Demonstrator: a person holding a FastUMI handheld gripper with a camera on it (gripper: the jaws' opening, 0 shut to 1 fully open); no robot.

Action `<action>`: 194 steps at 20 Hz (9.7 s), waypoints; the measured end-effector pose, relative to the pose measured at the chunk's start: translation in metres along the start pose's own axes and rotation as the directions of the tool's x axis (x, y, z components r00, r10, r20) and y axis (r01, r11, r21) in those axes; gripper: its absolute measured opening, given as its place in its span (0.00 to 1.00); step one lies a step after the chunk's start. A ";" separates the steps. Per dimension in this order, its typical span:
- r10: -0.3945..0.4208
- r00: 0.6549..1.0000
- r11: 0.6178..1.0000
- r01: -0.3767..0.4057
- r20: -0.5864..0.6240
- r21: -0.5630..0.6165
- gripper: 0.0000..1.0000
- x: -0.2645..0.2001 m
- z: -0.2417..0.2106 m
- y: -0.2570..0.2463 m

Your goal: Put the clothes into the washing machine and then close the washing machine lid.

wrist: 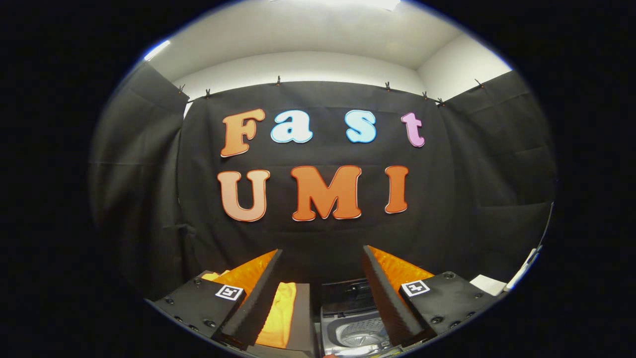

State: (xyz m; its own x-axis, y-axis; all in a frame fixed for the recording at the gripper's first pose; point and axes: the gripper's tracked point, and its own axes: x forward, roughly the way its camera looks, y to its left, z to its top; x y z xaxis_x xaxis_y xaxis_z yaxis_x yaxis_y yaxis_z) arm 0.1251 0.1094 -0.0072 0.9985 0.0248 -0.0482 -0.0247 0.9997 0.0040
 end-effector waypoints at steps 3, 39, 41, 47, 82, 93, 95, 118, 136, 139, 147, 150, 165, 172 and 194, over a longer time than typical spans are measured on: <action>0.031 0.999 1.000 -0.031 -0.044 0.002 1.00 0.020 -0.019 0.043; 0.099 0.785 0.995 -0.077 -0.611 0.062 1.00 0.130 -0.262 0.218; 0.097 0.762 0.995 -0.070 -0.640 0.068 1.00 0.128 -0.264 0.218; 0.084 0.752 0.996 -0.056 -0.654 0.064 1.00 0.127 -0.262 0.218; 0.122 0.748 0.993 -0.083 -0.653 0.090 0.09 0.154 -0.215 0.203; 0.329 0.840 0.932 -0.216 -0.431 0.291 0.09 0.145 -0.115 0.118; 0.352 0.844 0.920 -0.232 -0.404 0.316 0.09 0.146 -0.097 0.092; 0.274 0.920 0.946 -0.205 -0.279 0.252 0.09 0.176 -0.004 -0.174; 0.261 0.891 0.951 -0.172 -0.371 0.256 0.09 0.198 -0.102 -0.206; 0.263 0.863 0.950 -0.154 -0.432 0.272 0.09 0.191 -0.150 -0.203; 0.249 0.776 0.955 -0.099 -0.579 0.278 0.09 0.176 -0.271 -0.196; 0.236 0.738 0.956 -0.061 -0.633 0.285 0.09 0.176 -0.319 -0.198; 0.163 0.521 0.975 0.044 -0.838 0.217 0.09 0.177 -0.519 -0.216; 0.144 0.498 0.981 0.040 -0.855 0.189 0.09 0.174 -0.538 -0.209; 0.108 0.629 0.985 0.038 -0.770 0.170 0.99 0.172 -0.460 -0.214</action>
State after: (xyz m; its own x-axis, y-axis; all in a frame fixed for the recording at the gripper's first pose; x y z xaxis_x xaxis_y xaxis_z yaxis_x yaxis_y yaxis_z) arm 0.2804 -0.0994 -0.4757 0.5881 0.1259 -0.7990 0.0222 0.9849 0.1716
